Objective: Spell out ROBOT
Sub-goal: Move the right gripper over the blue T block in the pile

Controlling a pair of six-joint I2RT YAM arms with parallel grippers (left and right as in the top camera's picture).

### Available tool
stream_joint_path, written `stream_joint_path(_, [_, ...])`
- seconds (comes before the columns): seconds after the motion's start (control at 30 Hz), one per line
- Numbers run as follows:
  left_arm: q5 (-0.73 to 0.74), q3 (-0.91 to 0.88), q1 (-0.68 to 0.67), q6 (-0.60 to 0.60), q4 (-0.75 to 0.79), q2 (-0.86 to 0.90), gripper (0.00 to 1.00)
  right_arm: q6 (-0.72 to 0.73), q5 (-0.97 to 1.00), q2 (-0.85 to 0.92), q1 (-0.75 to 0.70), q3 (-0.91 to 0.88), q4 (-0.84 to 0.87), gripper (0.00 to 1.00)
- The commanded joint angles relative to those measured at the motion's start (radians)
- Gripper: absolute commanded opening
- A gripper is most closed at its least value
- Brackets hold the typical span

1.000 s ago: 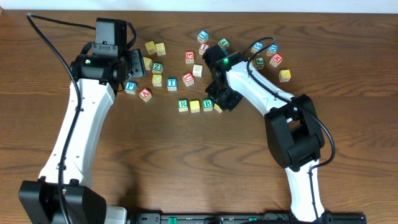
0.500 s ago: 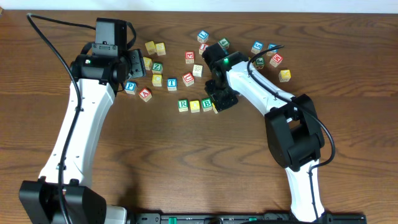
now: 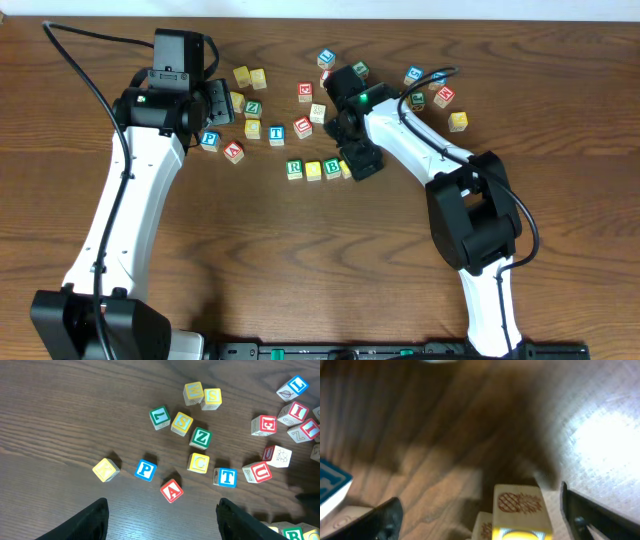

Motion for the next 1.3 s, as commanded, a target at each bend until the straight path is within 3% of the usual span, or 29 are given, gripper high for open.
stream_joint_path(0.0, [-0.013, 0.008, 0.005, 0.002, -0.002, 0.006, 0.68, -0.285, 0.078, -0.043, -0.018, 0.0, 0.006, 0.99])
stream_joint_path(0.2, [-0.013, 0.008, 0.005, 0.002, -0.002, 0.006, 0.68, -0.898, 0.085, -0.161, -0.072, 0.009, 0.055, 0.94])
stream_joint_path(0.27, [-0.013, 0.008, 0.005, 0.002, -0.002, 0.006, 0.68, -1.114, 0.085, -0.214, -0.077, 0.009, 0.041, 0.99])
stream_joint_path(0.37, [-0.013, 0.008, 0.005, 0.002, -0.002, 0.008, 0.68, -1.226, 0.086, -0.259, -0.079, 0.009, 0.016, 0.91])
stream_joint_path(0.53, [-0.012, 0.008, 0.005, 0.002, -0.003, 0.013, 0.69, -1.229, 0.094, -0.274, -0.082, 0.009, 0.05, 0.62])
stream_joint_path(0.6, [-0.012, 0.008, 0.005, 0.002, -0.003, 0.015, 0.68, -1.229, 0.098, -0.273, -0.085, 0.009, 0.065, 0.57])
stream_joint_path(0.83, [-0.012, 0.008, 0.005, 0.002, -0.003, 0.015, 0.69, -1.231, 0.091, -0.273, -0.151, 0.009, 0.034, 0.49])
stream_joint_path(1.27, [-0.011, 0.008, 0.005, -0.025, -0.01, 0.039, 0.69, -1.303, -0.006, -0.273, -0.319, 0.009, -0.145, 0.54])
